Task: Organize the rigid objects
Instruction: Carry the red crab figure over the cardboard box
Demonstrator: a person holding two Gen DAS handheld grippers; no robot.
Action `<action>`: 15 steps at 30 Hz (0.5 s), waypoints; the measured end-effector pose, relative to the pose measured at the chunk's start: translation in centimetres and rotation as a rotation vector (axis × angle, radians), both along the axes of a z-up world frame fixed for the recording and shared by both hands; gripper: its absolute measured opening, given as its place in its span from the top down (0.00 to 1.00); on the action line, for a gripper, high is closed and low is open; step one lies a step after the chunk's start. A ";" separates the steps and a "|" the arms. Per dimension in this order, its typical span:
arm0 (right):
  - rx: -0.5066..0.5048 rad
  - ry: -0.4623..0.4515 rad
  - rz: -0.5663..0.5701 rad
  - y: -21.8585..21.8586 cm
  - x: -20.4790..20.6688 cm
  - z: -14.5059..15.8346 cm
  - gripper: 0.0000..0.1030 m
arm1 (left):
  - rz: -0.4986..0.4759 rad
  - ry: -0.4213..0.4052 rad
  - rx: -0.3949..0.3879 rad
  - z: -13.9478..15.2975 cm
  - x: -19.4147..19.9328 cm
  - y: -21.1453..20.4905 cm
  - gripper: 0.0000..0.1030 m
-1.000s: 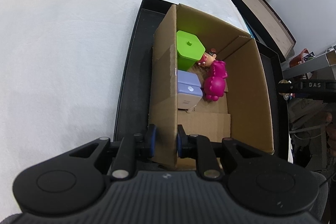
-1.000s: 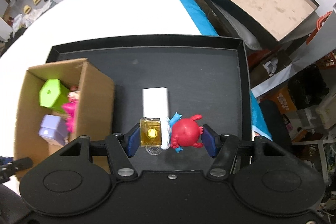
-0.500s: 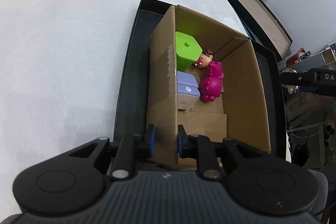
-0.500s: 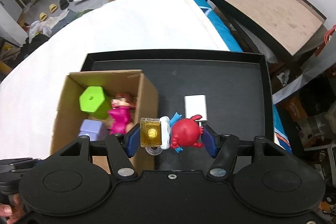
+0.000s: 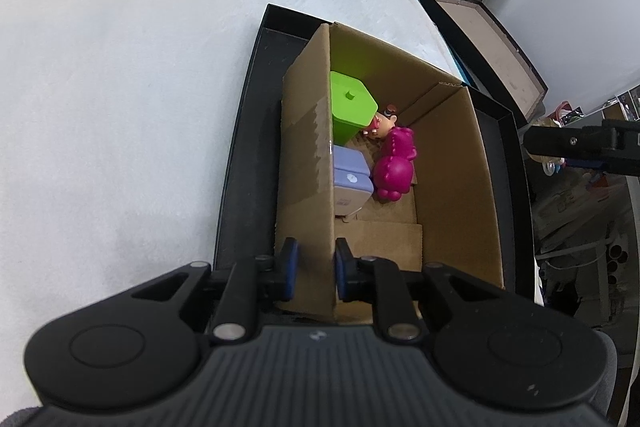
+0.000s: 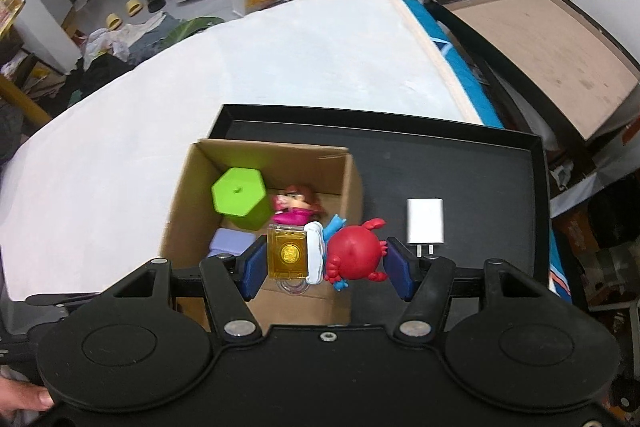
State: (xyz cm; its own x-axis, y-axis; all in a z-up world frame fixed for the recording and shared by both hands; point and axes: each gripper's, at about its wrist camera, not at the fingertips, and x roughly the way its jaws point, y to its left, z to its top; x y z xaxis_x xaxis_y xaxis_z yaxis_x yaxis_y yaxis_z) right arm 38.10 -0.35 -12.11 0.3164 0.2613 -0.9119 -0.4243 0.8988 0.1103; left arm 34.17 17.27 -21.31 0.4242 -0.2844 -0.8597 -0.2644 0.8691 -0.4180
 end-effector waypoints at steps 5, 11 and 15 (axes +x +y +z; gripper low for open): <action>0.022 0.022 0.027 1.5 -0.8 0.1 0.42 | 0.000 -0.009 -0.008 0.1 -0.2 0.2 0.84; 0.032 0.064 0.045 2.9 -1.6 -0.7 0.42 | 0.002 -0.019 -0.019 0.2 -0.4 0.4 0.84; 0.024 0.084 0.061 3.8 -2.2 -1.2 0.42 | 0.001 -0.024 -0.024 0.3 -0.6 0.5 0.84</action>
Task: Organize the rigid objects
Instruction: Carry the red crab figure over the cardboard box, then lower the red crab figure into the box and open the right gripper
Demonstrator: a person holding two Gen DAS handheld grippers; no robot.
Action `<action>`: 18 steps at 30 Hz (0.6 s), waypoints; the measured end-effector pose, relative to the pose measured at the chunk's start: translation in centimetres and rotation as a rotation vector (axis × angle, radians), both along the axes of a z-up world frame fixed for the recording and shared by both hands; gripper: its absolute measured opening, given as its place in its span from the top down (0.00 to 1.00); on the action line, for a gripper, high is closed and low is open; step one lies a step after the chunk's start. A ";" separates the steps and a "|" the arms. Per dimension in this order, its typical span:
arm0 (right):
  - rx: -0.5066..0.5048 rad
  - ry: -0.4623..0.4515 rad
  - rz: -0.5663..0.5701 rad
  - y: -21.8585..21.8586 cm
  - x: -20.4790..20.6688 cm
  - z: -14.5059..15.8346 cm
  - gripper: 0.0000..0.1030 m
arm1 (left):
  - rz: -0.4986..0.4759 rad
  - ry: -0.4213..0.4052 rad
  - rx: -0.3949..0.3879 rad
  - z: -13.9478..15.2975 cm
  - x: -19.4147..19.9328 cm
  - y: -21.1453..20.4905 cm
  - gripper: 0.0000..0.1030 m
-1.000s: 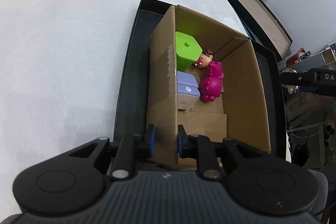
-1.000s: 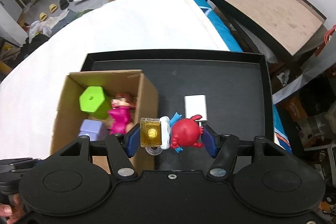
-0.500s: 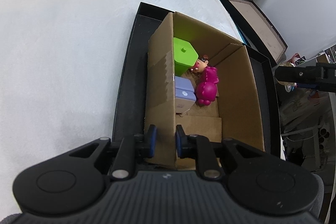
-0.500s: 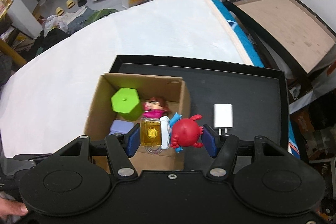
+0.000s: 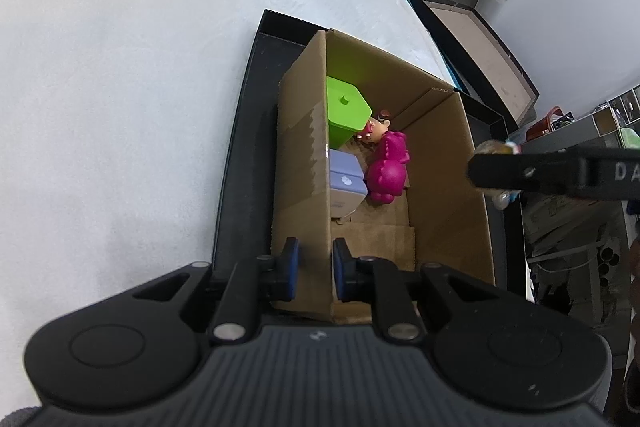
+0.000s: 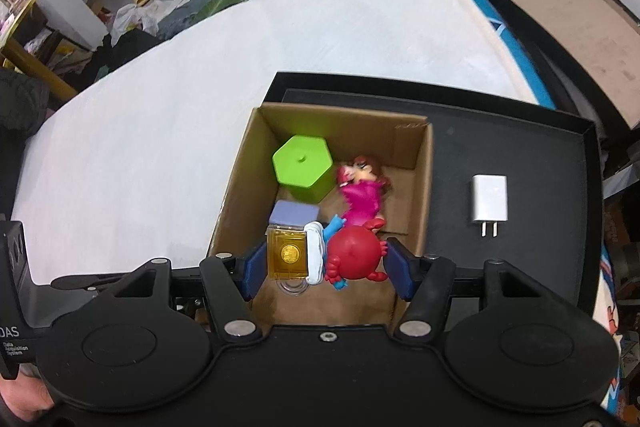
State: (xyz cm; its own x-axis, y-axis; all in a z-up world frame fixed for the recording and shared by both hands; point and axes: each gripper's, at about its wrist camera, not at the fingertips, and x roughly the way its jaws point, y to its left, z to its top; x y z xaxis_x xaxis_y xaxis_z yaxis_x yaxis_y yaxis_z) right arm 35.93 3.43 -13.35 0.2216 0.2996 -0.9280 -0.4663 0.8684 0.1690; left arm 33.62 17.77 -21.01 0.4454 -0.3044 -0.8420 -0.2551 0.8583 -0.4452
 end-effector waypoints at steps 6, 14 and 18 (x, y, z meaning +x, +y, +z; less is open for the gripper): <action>-0.038 0.022 0.037 1.1 -0.6 -1.1 0.42 | 0.002 -0.006 -0.008 0.1 -0.1 0.1 0.84; -0.095 0.050 0.043 1.7 -0.9 -2.4 0.41 | 0.001 -0.010 -0.012 0.1 -0.2 0.2 0.84; -0.097 0.032 0.039 1.4 -0.9 -2.0 0.41 | 0.001 -0.009 -0.008 0.1 -0.2 0.1 0.84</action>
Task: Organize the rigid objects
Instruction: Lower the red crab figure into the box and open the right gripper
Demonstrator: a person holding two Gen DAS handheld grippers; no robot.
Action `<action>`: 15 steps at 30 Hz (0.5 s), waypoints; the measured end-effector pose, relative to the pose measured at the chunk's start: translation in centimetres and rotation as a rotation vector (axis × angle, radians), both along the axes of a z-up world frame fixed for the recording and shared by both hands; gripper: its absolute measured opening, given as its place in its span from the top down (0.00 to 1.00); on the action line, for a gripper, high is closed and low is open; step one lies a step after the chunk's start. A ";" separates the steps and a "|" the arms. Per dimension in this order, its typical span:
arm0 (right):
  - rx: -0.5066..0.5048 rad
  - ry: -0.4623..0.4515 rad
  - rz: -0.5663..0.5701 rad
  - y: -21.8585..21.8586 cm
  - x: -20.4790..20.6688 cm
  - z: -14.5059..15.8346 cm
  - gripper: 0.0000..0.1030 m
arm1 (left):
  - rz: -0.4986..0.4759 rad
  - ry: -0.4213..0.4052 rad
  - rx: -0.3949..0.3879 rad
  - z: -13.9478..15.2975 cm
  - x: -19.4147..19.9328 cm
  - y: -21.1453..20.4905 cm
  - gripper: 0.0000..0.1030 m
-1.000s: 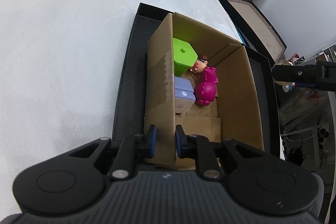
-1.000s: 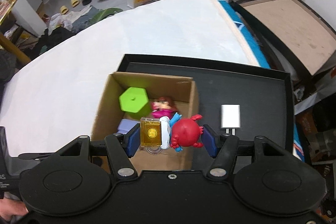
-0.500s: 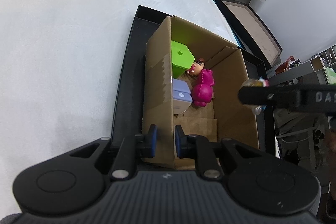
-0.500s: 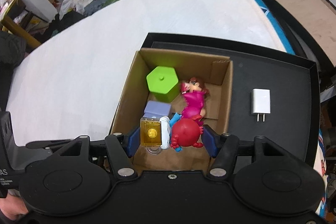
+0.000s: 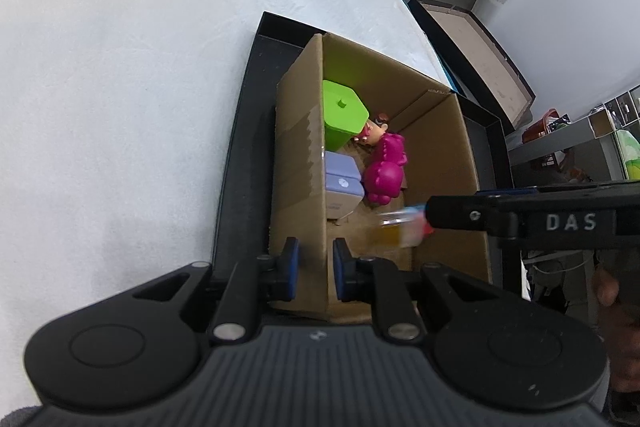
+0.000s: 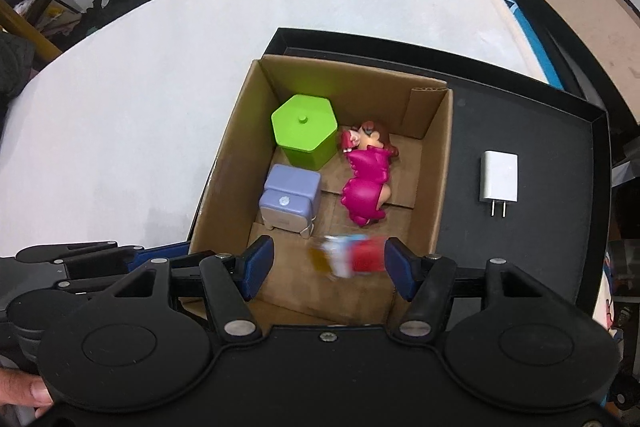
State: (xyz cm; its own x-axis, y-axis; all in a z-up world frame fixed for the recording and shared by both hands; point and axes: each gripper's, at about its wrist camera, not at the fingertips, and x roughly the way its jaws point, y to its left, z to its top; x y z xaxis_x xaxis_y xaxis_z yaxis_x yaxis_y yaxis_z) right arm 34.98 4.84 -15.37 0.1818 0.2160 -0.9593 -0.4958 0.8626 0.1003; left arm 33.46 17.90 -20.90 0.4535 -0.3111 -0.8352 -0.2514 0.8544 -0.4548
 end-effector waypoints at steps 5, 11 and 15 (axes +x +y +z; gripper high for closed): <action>0.021 -0.020 -0.021 -1.0 0.5 1.0 0.40 | -0.006 0.002 -0.003 -0.2 0.0 -0.1 0.84; 0.066 -0.037 -0.073 -3.4 1.4 2.2 0.39 | -0.003 0.010 0.006 -0.3 0.2 -0.2 0.84; 0.081 -0.053 -0.102 -5.1 2.1 2.7 0.39 | -0.002 0.013 0.013 -0.3 0.2 -0.4 0.84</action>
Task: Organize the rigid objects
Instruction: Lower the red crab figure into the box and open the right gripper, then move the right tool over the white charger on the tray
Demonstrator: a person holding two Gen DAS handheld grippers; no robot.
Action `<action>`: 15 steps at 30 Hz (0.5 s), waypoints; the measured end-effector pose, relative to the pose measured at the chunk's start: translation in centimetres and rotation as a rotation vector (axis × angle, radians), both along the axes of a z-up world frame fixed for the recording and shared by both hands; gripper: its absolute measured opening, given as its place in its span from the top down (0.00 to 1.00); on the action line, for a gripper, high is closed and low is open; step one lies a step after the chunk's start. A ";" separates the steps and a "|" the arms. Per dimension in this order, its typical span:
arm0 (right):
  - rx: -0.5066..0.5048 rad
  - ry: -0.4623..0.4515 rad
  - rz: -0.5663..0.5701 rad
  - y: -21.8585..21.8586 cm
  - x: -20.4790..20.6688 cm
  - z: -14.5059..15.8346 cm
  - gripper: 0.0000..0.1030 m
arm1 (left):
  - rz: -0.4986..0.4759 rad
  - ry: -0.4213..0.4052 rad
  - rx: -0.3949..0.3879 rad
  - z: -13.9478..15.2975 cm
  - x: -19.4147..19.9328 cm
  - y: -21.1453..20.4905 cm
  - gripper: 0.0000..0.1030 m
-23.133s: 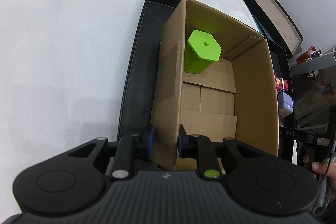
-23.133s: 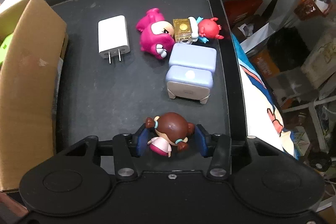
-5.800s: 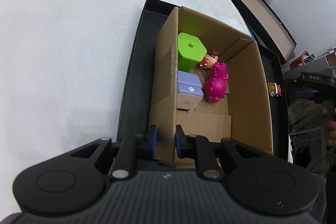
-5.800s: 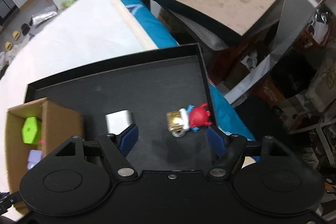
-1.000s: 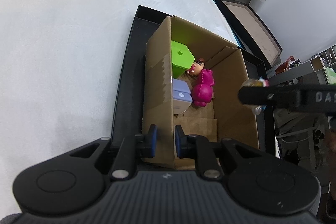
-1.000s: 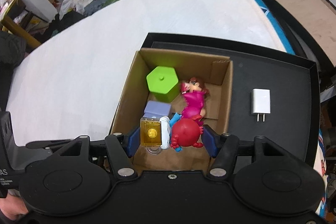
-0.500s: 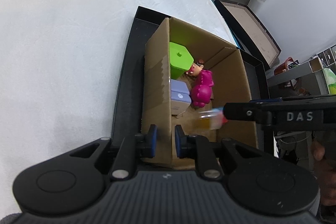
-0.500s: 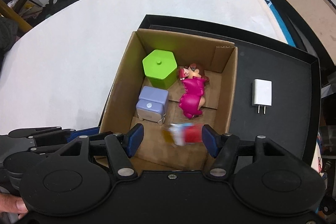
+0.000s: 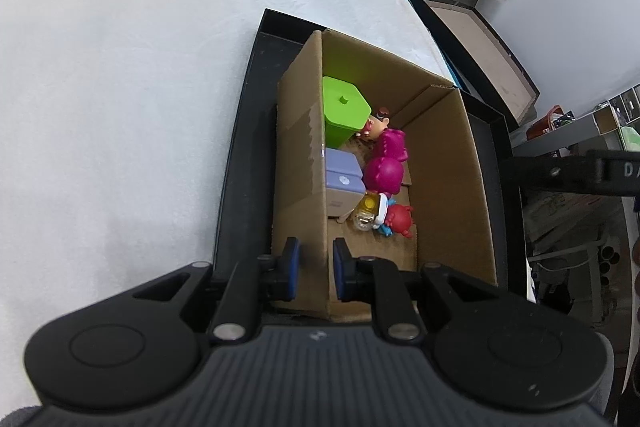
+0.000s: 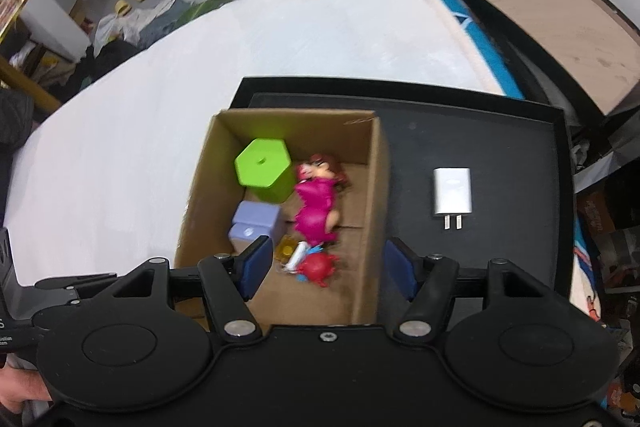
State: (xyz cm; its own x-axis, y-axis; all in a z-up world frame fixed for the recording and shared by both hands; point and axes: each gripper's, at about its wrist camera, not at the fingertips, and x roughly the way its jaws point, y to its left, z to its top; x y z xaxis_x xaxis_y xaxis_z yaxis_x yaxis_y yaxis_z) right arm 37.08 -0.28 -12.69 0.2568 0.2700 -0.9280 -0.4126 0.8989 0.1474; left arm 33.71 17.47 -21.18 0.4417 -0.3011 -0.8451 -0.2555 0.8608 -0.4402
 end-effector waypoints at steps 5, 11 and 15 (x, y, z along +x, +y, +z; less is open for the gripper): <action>0.013 -0.010 -0.039 -2.0 0.9 0.1 0.39 | -0.001 0.012 0.009 -0.1 0.1 -0.2 0.84; 0.022 -0.006 -0.093 -4.3 2.1 -0.5 0.39 | 0.002 0.023 0.015 -0.2 0.2 -0.2 0.84; 0.015 -0.004 -0.110 -5.3 2.8 -1.1 0.39 | 0.004 0.030 0.018 -0.3 0.3 -0.2 0.84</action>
